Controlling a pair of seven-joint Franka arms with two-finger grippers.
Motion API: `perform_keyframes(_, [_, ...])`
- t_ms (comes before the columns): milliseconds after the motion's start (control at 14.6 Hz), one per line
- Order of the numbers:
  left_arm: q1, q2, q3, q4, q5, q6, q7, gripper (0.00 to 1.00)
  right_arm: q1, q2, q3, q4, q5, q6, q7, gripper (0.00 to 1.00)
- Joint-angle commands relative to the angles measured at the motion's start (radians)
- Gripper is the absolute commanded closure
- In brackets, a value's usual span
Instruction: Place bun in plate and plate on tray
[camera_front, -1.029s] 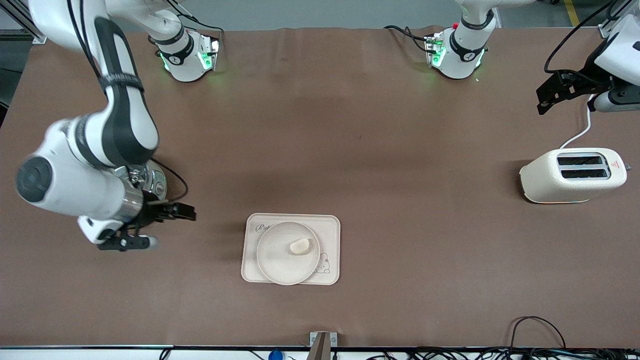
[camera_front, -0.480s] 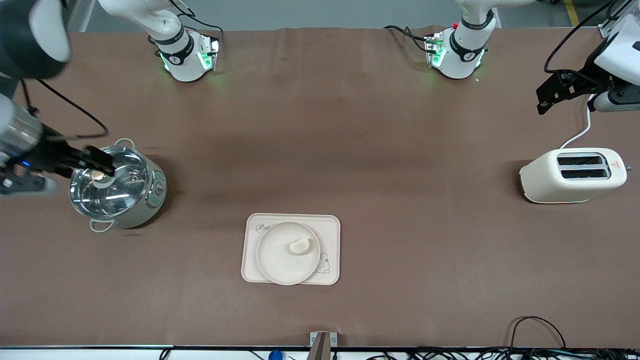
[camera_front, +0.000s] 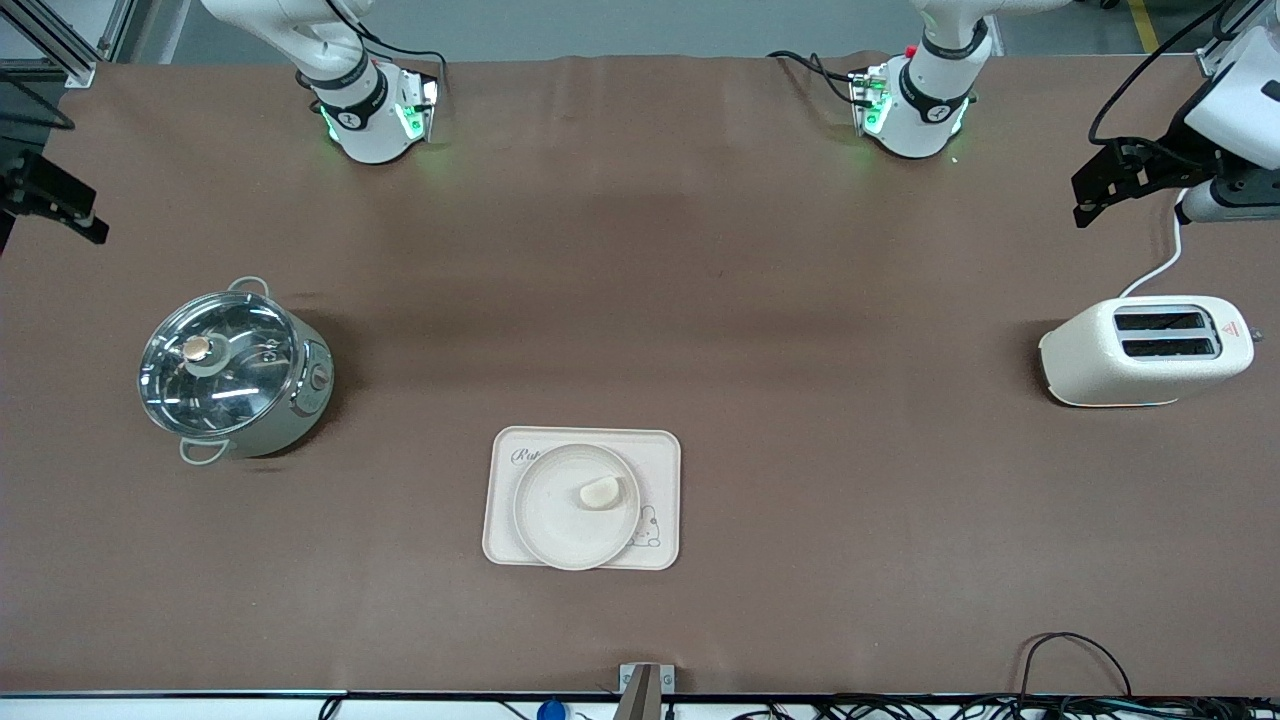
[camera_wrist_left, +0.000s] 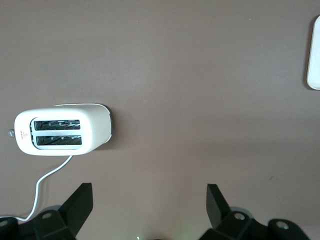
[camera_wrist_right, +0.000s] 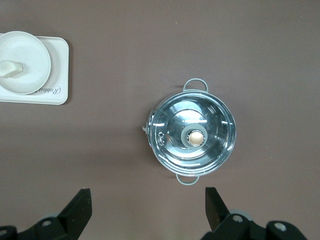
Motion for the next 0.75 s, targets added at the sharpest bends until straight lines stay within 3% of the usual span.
perform_keyframes(0, [0.011,-0.003,-0.007,0.023,-0.003,-0.004,0.019,0.00,-0.043,-0.026,0.053,-0.039,-0.029,0.002,0.010,0.00])
perform_keyframes(686, [0.008,-0.001,-0.008,0.030,-0.049,-0.029,0.014,0.00,-0.034,-0.018,0.057,-0.045,-0.029,0.000,0.010,0.00])
